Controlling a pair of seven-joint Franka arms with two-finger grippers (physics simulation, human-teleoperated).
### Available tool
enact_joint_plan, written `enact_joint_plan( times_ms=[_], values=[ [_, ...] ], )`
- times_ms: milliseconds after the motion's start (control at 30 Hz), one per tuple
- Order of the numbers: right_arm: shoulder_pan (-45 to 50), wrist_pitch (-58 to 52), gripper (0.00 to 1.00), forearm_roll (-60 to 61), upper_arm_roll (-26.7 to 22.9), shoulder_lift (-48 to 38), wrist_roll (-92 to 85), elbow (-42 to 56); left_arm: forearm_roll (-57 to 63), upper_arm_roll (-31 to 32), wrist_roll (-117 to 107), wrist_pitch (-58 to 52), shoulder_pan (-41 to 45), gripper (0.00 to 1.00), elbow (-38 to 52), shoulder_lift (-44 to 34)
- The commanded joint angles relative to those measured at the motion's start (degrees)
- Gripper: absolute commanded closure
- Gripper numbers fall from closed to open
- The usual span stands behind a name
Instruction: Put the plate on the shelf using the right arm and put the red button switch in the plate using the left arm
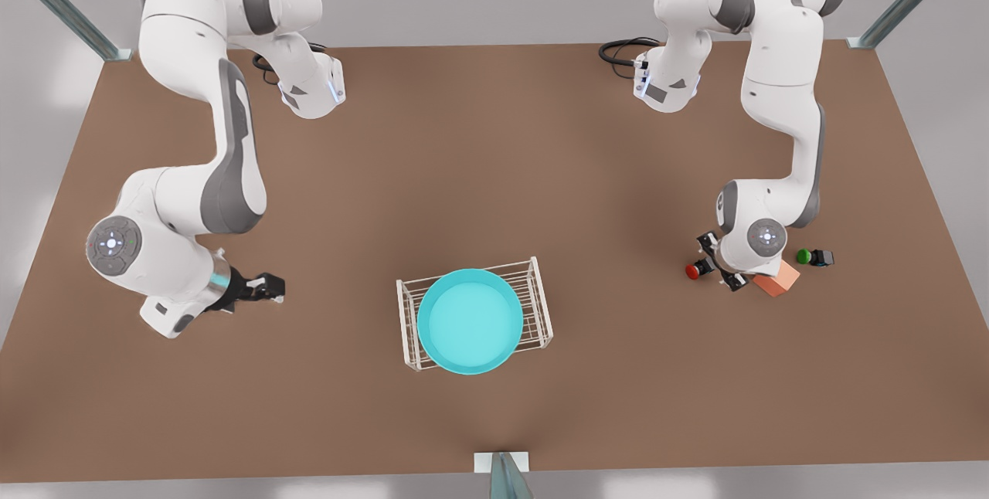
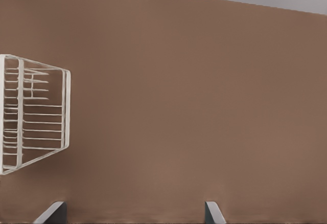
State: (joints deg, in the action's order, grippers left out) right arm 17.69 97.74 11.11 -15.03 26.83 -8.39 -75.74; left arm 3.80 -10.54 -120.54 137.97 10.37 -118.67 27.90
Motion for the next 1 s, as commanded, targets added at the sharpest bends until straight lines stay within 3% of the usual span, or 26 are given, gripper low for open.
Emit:
enact_joint_plan(
  times_ms=[0,67,167,300,767,800,833,867,967],
  values=[
    [2.7,6.1,0.00,-1.0,0.0,-7.9,5.6,-14.8,0.1,0.0,-8.9,0.7,0.1,0.00,-0.1,0.3],
    [7.0,9.6,0.00,-2.6,0.3,-10.0,18.0,-18.2,0.3,0.1,-8.9,0.7,0.2,0.00,-0.1,0.6],
    [6.7,7.8,0.00,-2.3,-0.4,-12.0,18.6,-17.7,0.4,0.1,-8.9,0.7,0.2,0.00,0.0,0.8],
    [6.4,6.6,0.00,-1.7,-8.0,-12.3,9.1,-17.7,0.4,0.1,-8.4,0.8,0.3,0.00,-0.1,1.0],
    [6.5,5.5,0.00,2.7,-7.7,-12.4,14.3,-15.5,0.5,0.0,-6.9,2.5,0.0,0.00,-1.1,1.5],
    [6.5,5.6,0.00,2.7,-7.7,-12.4,14.3,-15.4,0.5,0.0,-6.9,2.4,0.0,0.18,-1.1,1.5],
    [6.5,5.6,0.00,2.7,-7.7,-12.4,14.4,-15.4,0.5,0.0,-6.9,2.4,0.0,0.44,-1.1,1.5],
    [6.5,5.6,0.00,2.8,-7.7,-12.4,14.4,-15.3,0.5,0.0,-6.9,2.4,0.0,0.56,-1.1,1.5],
    [6.5,5.6,0.00,4.0,-7.8,-12.4,14.4,-14.9,0.5,0.0,-6.9,2.1,0.2,0.67,-1.1,1.4]
  ],
)
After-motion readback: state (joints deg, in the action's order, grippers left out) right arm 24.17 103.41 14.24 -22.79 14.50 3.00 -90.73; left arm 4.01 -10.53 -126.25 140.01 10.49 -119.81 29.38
